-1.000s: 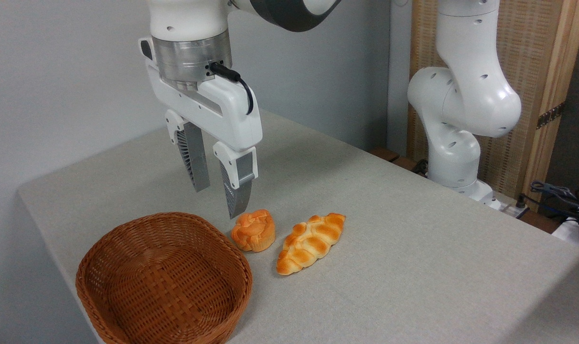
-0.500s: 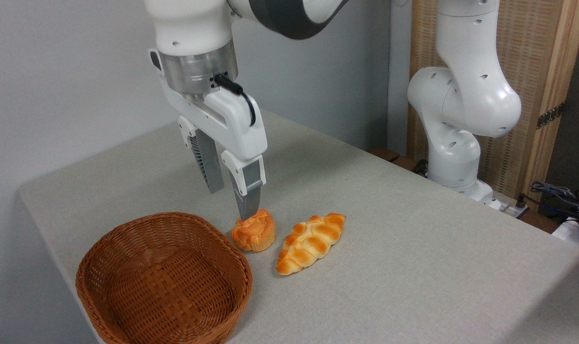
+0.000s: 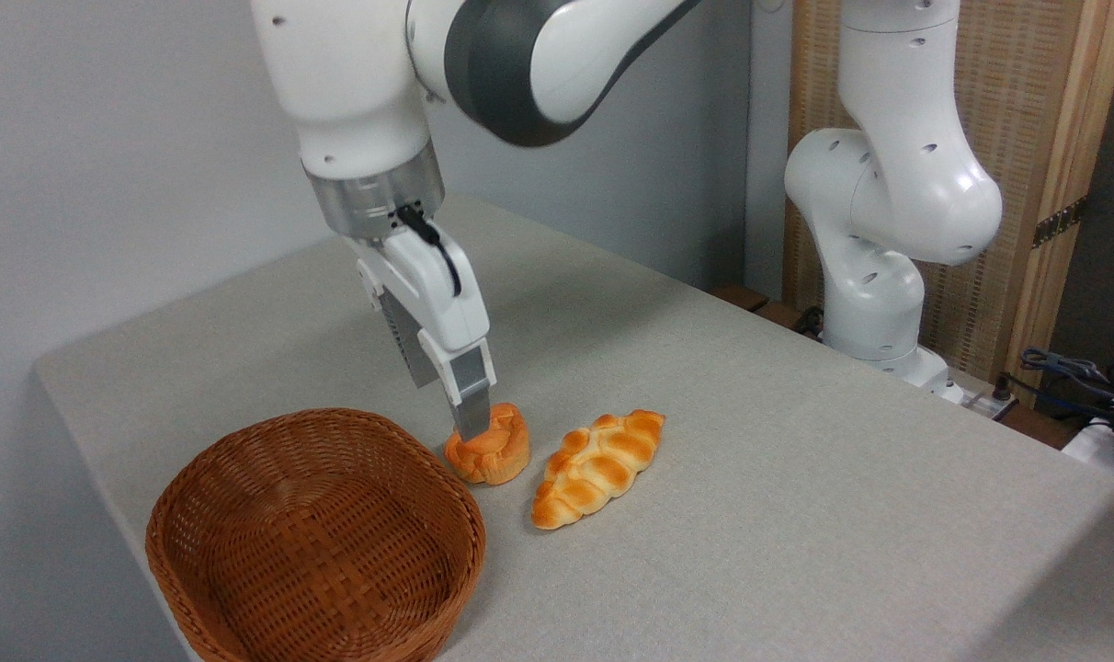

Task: Put bread into the basket
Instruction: 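Lower the gripper fingers around the round bun and close on it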

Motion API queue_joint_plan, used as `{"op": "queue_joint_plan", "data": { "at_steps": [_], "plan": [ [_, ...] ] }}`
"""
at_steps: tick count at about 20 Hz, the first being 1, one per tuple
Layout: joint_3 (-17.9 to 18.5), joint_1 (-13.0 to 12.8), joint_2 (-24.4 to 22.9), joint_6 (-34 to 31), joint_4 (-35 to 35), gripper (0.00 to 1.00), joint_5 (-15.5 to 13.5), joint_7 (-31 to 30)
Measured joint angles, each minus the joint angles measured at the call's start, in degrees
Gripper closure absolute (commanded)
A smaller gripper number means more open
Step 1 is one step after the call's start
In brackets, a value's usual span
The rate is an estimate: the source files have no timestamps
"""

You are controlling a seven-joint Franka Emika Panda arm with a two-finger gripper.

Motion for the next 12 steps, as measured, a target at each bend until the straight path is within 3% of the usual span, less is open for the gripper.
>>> {"op": "queue_joint_plan", "data": {
  "at_steps": [12],
  "plan": [
    [-3.48,-0.15,-0.12,2.87,-6.0,0.0,0.0,2.0]
  ]
}}
